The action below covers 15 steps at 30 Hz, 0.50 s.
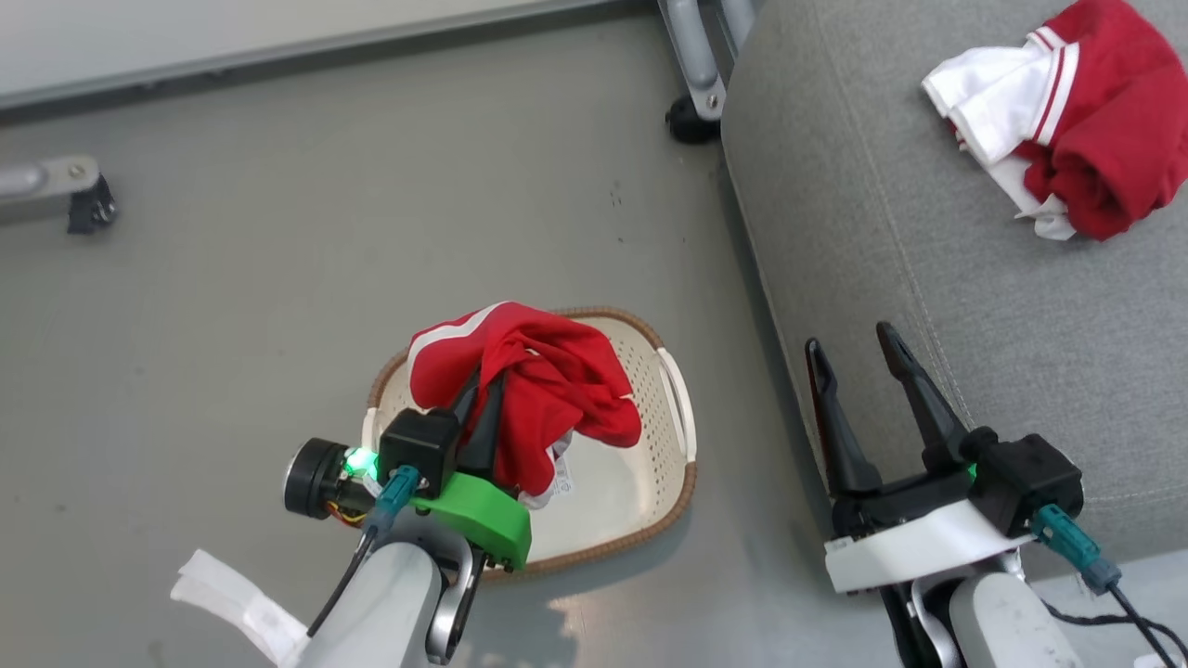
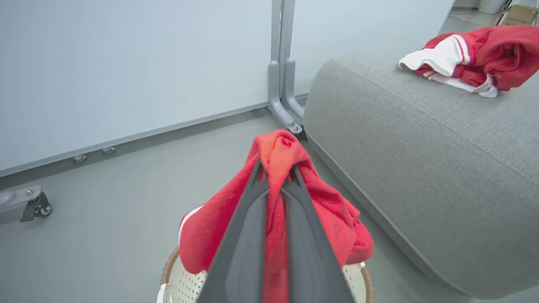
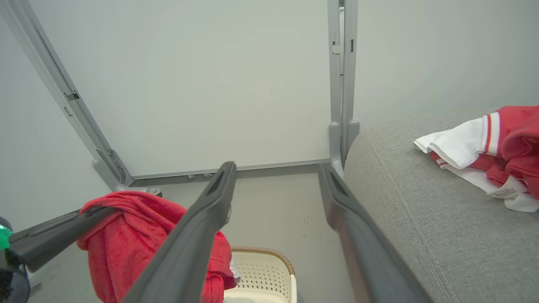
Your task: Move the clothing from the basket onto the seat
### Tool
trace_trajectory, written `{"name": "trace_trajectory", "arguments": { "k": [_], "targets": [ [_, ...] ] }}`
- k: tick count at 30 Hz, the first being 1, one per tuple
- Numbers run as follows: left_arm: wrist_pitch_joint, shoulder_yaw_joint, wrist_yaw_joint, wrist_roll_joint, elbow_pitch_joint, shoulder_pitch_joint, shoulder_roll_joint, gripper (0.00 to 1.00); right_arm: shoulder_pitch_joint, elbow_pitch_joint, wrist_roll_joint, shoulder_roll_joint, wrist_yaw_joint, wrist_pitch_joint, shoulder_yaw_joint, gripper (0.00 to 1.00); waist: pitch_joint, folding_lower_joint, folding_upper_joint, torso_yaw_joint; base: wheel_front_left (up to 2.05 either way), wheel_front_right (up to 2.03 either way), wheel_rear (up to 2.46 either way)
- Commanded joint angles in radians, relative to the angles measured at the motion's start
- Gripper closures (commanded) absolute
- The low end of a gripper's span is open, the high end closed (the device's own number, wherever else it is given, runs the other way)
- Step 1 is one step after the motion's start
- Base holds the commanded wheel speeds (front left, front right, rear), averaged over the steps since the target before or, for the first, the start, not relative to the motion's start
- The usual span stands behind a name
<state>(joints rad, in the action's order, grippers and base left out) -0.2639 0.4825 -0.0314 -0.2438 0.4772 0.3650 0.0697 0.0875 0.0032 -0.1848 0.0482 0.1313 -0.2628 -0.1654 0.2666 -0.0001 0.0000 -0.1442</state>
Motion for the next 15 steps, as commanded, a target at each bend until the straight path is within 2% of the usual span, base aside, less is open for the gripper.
{"name": "trace_trajectory", "arguments": {
  "k": [1,8,15],
  "targets": [
    [-0.001,-0.016,-0.007,0.015,-0.031,-0.034,0.0,1.0,-0.029,0.008,-0.003,0.004,-0.001,-0.003,-0.007,0.0,-0.171,0.0001,0.0,0.035,0.0,0.0,0.0],
    [-0.001,-0.063,-0.008,0.075,-0.161,-0.122,0.0,1.0,-0.08,0.014,-0.017,0.004,-0.001,-0.003,-0.048,0.0,-0.231,0.0001,0.0,0.021,0.0,0.0,0.0],
    [-0.001,-0.078,-0.004,0.104,-0.223,-0.154,-0.005,1.0,-0.11,0.015,-0.011,0.004,-0.001,-0.003,-0.06,0.0,-0.25,0.0001,0.0,0.022,0.0,0.0,0.0]
  ]
}}
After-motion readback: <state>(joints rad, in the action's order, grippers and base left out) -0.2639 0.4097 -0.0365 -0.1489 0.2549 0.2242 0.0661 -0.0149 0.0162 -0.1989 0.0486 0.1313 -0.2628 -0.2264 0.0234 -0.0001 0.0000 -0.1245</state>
